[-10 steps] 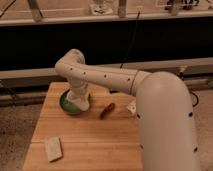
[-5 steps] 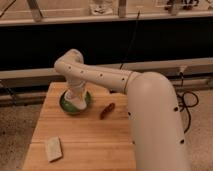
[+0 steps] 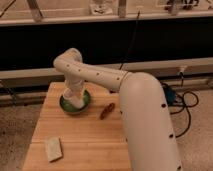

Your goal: Place the ceramic cup in the ceramic bowl

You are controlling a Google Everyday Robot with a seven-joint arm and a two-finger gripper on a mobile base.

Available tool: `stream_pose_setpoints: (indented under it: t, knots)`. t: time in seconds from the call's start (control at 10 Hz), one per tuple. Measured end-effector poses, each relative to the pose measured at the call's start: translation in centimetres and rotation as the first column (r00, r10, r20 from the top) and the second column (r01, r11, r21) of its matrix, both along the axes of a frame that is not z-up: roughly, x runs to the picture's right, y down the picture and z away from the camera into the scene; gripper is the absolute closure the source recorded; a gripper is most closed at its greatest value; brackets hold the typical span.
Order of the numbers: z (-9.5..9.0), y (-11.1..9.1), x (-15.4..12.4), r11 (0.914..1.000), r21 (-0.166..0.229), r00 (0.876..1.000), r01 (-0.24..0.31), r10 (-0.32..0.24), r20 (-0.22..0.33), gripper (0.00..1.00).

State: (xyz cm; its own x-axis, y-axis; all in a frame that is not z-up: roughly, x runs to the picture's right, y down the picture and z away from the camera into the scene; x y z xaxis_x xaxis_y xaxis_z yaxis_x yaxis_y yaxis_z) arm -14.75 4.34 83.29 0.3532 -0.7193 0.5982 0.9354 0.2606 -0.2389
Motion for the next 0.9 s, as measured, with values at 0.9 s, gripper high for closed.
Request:
stream_pose_setpoints:
  t: [0.9]
  knots:
    - [-0.9,-1.7,0.5,0.9968,0.037,0.995,-0.07,0.067,0.079,0.2]
